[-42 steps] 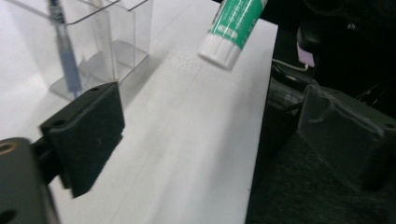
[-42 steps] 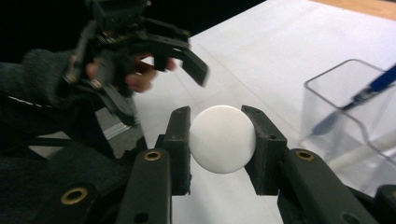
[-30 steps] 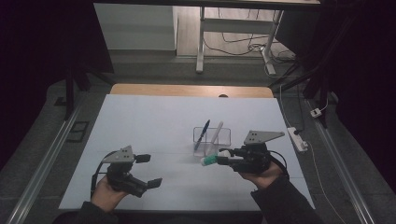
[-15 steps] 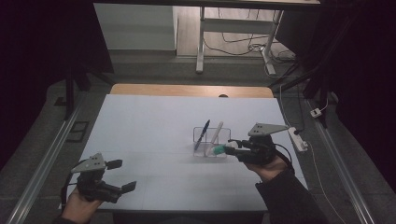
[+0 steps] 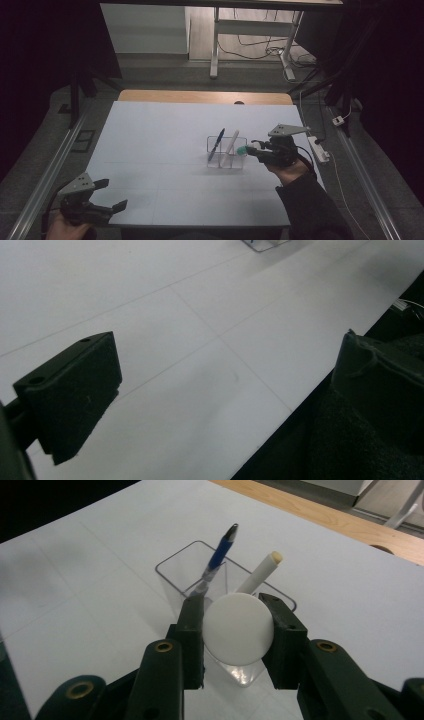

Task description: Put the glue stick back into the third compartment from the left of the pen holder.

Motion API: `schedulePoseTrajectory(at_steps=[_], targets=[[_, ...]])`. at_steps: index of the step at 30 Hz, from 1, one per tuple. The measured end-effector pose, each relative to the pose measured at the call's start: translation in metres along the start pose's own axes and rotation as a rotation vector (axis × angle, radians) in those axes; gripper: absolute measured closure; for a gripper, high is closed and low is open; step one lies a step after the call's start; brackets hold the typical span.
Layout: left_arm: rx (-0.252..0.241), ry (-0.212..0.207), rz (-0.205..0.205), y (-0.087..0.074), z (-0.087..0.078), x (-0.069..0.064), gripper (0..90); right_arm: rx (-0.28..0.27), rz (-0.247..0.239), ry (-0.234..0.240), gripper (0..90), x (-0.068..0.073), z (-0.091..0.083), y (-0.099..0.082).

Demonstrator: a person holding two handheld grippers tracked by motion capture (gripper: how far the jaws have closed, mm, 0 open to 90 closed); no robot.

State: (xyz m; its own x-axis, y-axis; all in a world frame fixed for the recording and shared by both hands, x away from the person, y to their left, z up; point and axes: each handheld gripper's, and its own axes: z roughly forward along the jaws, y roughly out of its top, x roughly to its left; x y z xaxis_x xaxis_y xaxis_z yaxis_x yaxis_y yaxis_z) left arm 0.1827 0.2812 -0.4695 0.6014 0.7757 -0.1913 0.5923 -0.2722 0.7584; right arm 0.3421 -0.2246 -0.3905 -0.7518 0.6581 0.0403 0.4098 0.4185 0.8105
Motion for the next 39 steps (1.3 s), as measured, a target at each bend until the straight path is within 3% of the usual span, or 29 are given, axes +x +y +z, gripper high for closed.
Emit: schedulePoseTrajectory(at_steps=[11,26,33,39], targets=[[0.008,-0.011,-0.047,-0.006,-0.003,0.004,0.0,0.048,-0.008,-0.056,65.0,-0.006,0.021,0.003],[0.034,-0.013,-0.044,-0.004,0.000,0.004,0.0,0.141,-0.044,-0.094,64.9,-0.008,0.053,-0.006],[0.040,-0.014,-0.045,-0.004,0.001,0.003,0.0,0.160,-0.061,-0.092,64.3,-0.008,0.062,-0.011],[0.046,-0.013,-0.042,-0.004,0.001,0.003,0.0,0.119,-0.036,-0.073,57.0,-0.007,0.062,-0.010]])
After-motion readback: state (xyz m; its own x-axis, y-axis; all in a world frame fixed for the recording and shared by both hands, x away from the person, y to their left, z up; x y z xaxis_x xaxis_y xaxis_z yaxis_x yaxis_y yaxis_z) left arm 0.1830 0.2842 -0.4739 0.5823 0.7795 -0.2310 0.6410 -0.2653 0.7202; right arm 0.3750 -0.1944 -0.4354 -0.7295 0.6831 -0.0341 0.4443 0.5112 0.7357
